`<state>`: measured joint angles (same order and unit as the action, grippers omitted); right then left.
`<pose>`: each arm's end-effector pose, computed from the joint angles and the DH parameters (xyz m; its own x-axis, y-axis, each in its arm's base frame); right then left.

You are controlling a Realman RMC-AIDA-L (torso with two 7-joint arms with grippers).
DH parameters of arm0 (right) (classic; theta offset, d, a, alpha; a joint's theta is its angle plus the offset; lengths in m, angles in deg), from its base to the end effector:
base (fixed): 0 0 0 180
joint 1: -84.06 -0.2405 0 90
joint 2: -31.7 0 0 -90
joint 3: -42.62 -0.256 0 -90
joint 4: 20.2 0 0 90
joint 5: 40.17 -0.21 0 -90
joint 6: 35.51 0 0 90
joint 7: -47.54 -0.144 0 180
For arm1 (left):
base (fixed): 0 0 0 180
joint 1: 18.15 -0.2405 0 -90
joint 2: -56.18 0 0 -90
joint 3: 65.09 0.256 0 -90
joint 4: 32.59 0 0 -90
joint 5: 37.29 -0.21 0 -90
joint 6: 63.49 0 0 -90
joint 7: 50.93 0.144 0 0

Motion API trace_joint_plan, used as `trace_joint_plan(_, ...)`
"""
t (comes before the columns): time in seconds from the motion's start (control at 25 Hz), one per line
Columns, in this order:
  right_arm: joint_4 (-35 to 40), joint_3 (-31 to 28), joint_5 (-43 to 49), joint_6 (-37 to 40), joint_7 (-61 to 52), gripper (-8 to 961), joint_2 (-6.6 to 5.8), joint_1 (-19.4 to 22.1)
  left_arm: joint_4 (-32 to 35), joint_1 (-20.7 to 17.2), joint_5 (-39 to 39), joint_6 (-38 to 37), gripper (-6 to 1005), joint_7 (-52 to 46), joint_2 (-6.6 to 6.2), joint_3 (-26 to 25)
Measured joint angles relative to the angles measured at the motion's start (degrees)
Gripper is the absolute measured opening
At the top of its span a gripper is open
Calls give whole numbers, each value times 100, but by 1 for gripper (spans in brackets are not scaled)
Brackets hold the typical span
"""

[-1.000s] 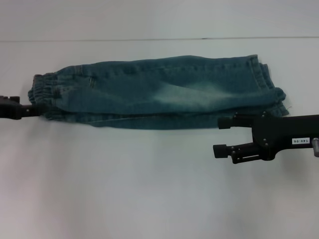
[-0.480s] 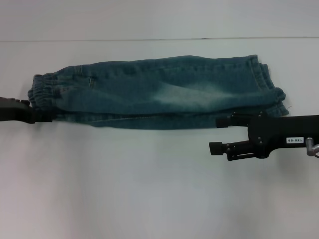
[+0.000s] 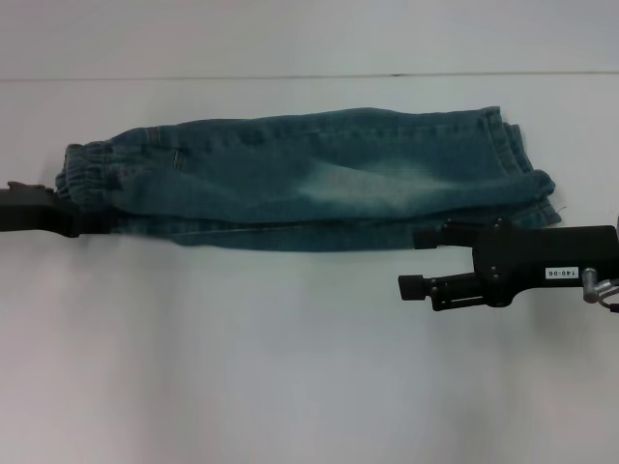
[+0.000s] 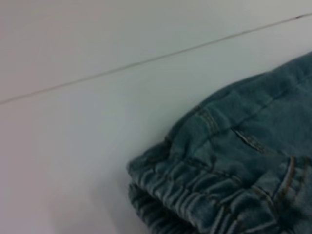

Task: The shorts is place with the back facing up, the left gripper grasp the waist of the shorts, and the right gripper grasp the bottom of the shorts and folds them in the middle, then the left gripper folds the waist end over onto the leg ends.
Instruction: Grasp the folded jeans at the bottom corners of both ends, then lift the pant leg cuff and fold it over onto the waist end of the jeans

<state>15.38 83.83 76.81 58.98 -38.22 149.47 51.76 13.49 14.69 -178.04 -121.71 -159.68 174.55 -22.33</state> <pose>0.2526 0.3224 -0.0046 0.7666 -0.4451 -0.4628 -0.4896 -0.8715 0.0270 -0.3240 0.3900 0.0365 0.7206 0.6505 0.2402 0.6401 -0.4909 -0.5910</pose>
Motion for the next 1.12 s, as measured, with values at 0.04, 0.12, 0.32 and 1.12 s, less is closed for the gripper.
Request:
trace_joint_plan(0.04, -1, 0, 0, -13, -2, 946, 0, 0, 59, -24, 7, 35, 868, 10, 30, -11)
trace_joint_plan(0.12, -5, 0, 0, -38, -6, 947, 0, 7, 199, -86, 23, 86, 831, 30, 99, -25)
trace_joint_plan(0.32, -87, 0, 0, -156, -8, 947, 4, 13, 405, -176, 34, 95, 689, 121, 186, 9)
trace_joint_plan(1.12, -222, -43, 3, -599, 41, 940, 65, -64, 807, -248, 44, -548, 113, 161, 251, -39)
